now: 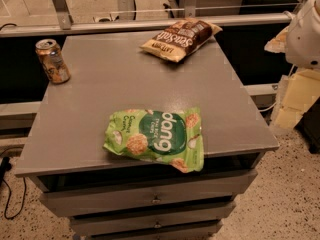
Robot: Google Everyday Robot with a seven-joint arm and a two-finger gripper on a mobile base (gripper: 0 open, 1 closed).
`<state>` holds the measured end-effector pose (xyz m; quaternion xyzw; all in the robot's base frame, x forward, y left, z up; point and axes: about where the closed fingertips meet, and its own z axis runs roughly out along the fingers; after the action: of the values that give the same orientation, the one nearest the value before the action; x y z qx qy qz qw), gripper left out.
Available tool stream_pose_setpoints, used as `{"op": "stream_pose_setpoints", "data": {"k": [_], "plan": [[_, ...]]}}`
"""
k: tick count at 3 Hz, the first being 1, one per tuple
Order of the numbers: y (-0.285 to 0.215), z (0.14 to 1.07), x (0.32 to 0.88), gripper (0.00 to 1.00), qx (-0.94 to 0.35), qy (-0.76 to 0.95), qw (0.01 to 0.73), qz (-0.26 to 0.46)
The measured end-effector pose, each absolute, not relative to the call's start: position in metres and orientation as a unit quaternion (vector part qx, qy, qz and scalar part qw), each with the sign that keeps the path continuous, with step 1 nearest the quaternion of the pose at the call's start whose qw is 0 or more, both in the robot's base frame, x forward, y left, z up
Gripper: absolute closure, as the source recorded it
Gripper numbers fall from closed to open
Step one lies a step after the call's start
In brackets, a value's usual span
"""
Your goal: Move brown chip bag near green rice chip bag
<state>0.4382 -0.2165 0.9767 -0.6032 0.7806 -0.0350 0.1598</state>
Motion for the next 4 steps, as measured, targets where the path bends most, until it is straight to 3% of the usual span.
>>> {"op": "stream_pose_setpoints", "data": {"k": [1, 2, 4], "plan": [[-0.216, 0.977, 0.440, 0.00, -0.603, 0.780, 0.162, -0.035], [-0.210, 0.964, 0.480, 0.00, -0.599, 0.777, 0.193, -0.025], [-0.183, 0.916, 0.616, 0.00, -0.569, 0.771, 0.285, 0.017]]}}
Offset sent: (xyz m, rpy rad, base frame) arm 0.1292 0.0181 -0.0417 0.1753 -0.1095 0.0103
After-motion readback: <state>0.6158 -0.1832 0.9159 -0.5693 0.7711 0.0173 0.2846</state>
